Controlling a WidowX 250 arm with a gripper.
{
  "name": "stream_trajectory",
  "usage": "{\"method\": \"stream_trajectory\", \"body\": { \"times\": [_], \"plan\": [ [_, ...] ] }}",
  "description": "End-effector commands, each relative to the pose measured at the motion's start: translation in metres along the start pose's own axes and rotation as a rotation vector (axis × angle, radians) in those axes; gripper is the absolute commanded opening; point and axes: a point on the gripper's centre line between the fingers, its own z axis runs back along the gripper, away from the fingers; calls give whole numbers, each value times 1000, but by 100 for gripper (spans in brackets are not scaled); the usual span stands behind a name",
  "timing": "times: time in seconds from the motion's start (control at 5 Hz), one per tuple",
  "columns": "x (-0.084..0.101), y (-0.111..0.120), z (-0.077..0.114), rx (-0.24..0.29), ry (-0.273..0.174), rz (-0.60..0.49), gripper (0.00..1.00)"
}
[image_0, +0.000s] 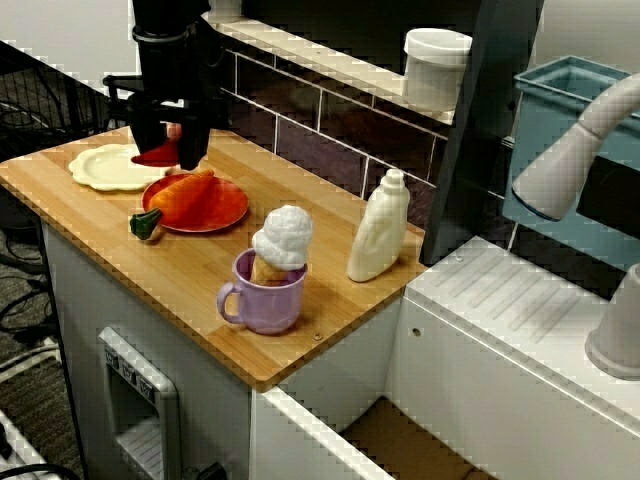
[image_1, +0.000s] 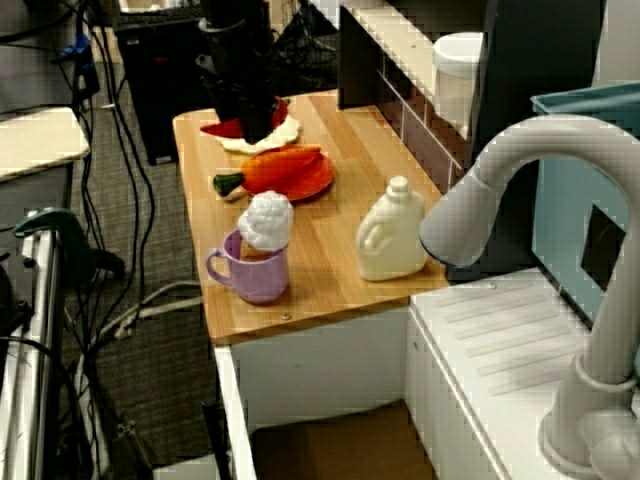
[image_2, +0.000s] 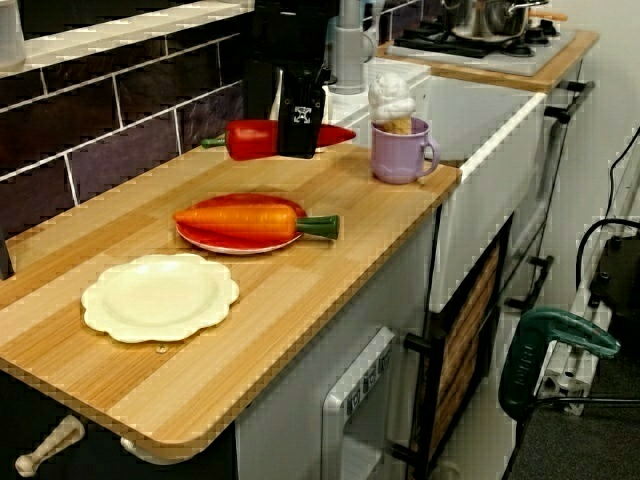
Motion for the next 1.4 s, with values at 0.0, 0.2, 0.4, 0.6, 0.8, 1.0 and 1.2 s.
{"method": "stream_trajectory", "body": {
  "times": [0.0, 0.2, 0.4, 0.6, 0.8, 1.0, 1.2],
  "plan": [
    [-4, -2, -2, -6, -46, 3, 0],
    [0, 1, -5, -19, -57, 35, 0],
    [5, -1, -8, -30, -60, 45, 0],
    [13, -11, -20, -7, -67, 47, 0],
    [22, -18, -31, 12, -68, 57, 0],
    [24, -21, -37, 13, -68, 56, 0],
    [24, -21, -42, 28, -70, 54, 0]
  ]
}}
